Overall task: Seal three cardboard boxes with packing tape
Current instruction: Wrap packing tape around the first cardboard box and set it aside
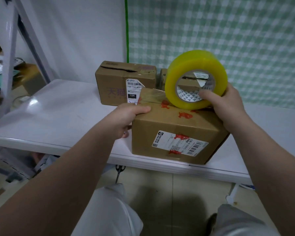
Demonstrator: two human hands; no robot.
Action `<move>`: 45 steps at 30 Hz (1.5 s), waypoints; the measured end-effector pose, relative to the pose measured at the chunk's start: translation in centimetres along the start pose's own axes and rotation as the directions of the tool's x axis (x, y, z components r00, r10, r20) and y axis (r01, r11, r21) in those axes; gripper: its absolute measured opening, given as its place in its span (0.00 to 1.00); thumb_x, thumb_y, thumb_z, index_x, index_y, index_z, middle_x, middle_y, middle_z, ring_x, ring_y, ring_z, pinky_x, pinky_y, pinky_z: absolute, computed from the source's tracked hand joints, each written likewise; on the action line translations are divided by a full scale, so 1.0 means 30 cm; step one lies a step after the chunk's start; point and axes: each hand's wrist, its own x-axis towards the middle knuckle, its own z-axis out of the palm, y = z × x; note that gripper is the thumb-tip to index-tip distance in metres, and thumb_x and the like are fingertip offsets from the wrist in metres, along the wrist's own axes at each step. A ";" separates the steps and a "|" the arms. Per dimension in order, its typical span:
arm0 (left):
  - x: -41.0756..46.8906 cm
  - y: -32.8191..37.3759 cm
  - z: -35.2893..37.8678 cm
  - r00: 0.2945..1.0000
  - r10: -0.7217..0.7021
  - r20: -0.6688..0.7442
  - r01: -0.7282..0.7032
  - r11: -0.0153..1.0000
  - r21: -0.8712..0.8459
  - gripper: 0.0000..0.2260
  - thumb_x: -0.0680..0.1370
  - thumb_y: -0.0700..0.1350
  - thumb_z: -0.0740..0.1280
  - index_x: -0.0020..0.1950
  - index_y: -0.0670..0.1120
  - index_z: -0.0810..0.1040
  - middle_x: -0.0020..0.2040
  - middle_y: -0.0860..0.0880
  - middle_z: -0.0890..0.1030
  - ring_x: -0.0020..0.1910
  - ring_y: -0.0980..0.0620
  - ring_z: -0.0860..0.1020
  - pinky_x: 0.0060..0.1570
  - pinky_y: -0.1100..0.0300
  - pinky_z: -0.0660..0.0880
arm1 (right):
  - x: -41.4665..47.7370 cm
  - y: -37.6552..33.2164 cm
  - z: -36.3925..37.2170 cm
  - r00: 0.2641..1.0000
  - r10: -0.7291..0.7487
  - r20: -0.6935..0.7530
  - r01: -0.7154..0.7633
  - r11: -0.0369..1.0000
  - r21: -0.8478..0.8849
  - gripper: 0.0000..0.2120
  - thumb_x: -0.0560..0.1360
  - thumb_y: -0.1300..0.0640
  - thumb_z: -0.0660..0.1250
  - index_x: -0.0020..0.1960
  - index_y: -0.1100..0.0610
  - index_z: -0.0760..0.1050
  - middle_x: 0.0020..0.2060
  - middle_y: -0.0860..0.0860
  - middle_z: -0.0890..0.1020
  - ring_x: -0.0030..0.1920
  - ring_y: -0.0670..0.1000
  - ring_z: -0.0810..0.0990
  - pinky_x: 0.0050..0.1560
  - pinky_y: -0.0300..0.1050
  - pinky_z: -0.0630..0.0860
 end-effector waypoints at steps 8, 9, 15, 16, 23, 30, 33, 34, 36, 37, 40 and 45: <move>-0.024 -0.007 0.029 0.984 0.175 0.021 -0.173 0.983 -0.061 0.12 0.75 0.42 0.70 0.59 0.49 0.79 0.50 0.48 0.85 0.45 0.52 0.83 0.39 0.63 0.77 | 0.006 0.011 -0.006 0.997 -0.045 0.056 0.041 0.997 0.072 0.11 0.69 0.54 0.73 0.49 0.43 0.76 0.48 0.52 0.84 0.49 0.53 0.82 0.54 0.58 0.79; -0.020 -0.001 0.023 0.988 0.149 0.049 -0.147 0.988 -0.054 0.12 0.75 0.43 0.70 0.58 0.50 0.79 0.50 0.48 0.85 0.46 0.51 0.82 0.42 0.61 0.78 | 0.008 0.013 -0.007 0.997 -0.053 0.062 0.048 0.995 0.085 0.11 0.69 0.54 0.73 0.49 0.43 0.76 0.48 0.51 0.84 0.50 0.52 0.83 0.55 0.58 0.79; 0.000 0.024 0.013 0.994 0.047 0.094 -0.046 0.999 -0.015 0.16 0.66 0.49 0.74 0.50 0.64 0.79 0.54 0.53 0.83 0.58 0.46 0.78 0.65 0.46 0.67 | 0.011 0.022 -0.011 0.995 -0.063 0.083 0.050 0.988 0.149 0.15 0.71 0.57 0.73 0.52 0.41 0.75 0.51 0.47 0.83 0.50 0.48 0.83 0.52 0.50 0.80; 0.007 0.027 0.010 0.994 0.042 0.101 -0.041 0.999 -0.010 0.15 0.70 0.46 0.73 0.52 0.63 0.77 0.55 0.53 0.82 0.57 0.48 0.79 0.62 0.49 0.70 | 0.009 0.022 -0.012 0.994 -0.064 0.084 0.050 0.987 0.152 0.16 0.71 0.56 0.73 0.53 0.41 0.74 0.52 0.47 0.82 0.51 0.48 0.82 0.51 0.49 0.79; -0.005 0.076 0.010 0.984 -0.002 0.177 -0.018 0.994 0.109 0.18 0.75 0.41 0.68 0.59 0.62 0.73 0.60 0.51 0.79 0.50 0.50 0.80 0.39 0.56 0.76 | -0.005 0.012 -0.011 0.985 -0.148 0.089 0.129 0.974 0.184 0.16 0.72 0.59 0.72 0.51 0.40 0.73 0.52 0.46 0.82 0.51 0.46 0.82 0.49 0.44 0.79; -0.039 0.040 0.101 0.888 0.416 -0.196 -0.375 0.901 0.218 0.18 0.73 0.40 0.73 0.60 0.48 0.75 0.40 0.63 0.72 0.42 0.64 0.75 0.37 0.75 0.69 | -0.019 0.016 -0.017 0.974 -0.226 0.012 0.222 0.964 0.149 0.14 0.71 0.55 0.75 0.51 0.45 0.73 0.45 0.42 0.80 0.44 0.39 0.81 0.44 0.37 0.78; -0.047 0.036 0.101 0.895 0.396 -0.203 -0.372 0.916 0.149 0.16 0.71 0.39 0.75 0.52 0.53 0.74 0.40 0.61 0.74 0.39 0.68 0.75 0.37 0.74 0.71 | -0.019 0.017 -0.015 0.963 -0.270 -0.022 0.271 0.961 0.061 0.18 0.70 0.51 0.75 0.55 0.49 0.72 0.46 0.42 0.79 0.44 0.39 0.79 0.44 0.35 0.77; -0.048 0.040 0.098 0.904 0.385 -0.187 -0.362 0.921 0.147 0.16 0.71 0.38 0.74 0.48 0.55 0.73 0.40 0.61 0.74 0.36 0.69 0.75 0.35 0.75 0.71 | -0.019 0.017 -0.013 0.959 -0.282 -0.025 0.283 0.958 0.039 0.19 0.70 0.50 0.75 0.57 0.50 0.71 0.46 0.41 0.78 0.45 0.38 0.79 0.44 0.34 0.76; -0.051 0.049 0.095 0.922 0.358 -0.150 -0.334 0.929 0.159 0.16 0.72 0.38 0.74 0.42 0.57 0.71 0.40 0.60 0.77 0.36 0.68 0.77 0.35 0.72 0.73 | -0.018 0.013 -0.009 0.956 -0.290 -0.031 0.291 0.956 0.028 0.20 0.70 0.49 0.75 0.57 0.50 0.71 0.46 0.41 0.78 0.44 0.37 0.78 0.43 0.33 0.76; -0.051 0.055 0.094 0.932 0.336 -0.135 -0.313 0.935 0.167 0.14 0.72 0.39 0.74 0.41 0.57 0.73 0.42 0.57 0.79 0.39 0.64 0.79 0.38 0.68 0.76 | -0.016 0.010 -0.007 0.957 -0.289 -0.035 0.291 0.956 0.031 0.19 0.70 0.48 0.74 0.57 0.50 0.71 0.45 0.41 0.78 0.43 0.36 0.78 0.43 0.32 0.75; -0.045 0.076 0.084 0.954 0.283 -0.101 -0.262 0.948 0.181 0.13 0.73 0.40 0.73 0.42 0.56 0.74 0.43 0.55 0.80 0.41 0.55 0.80 0.40 0.63 0.79 | -0.008 -0.005 0.010 0.956 -0.291 -0.029 0.293 0.955 0.057 0.16 0.71 0.48 0.73 0.54 0.47 0.71 0.45 0.41 0.78 0.42 0.36 0.77 0.43 0.31 0.75; -0.050 0.113 0.085 0.985 0.172 -0.034 -0.157 0.953 0.259 0.25 0.75 0.42 0.71 0.71 0.51 0.69 0.47 0.56 0.76 0.44 0.56 0.78 0.46 0.59 0.78 | -0.007 -0.019 0.052 0.971 -0.240 0.016 0.235 0.960 0.152 0.13 0.70 0.43 0.72 0.50 0.40 0.71 0.45 0.42 0.79 0.48 0.43 0.80 0.53 0.49 0.80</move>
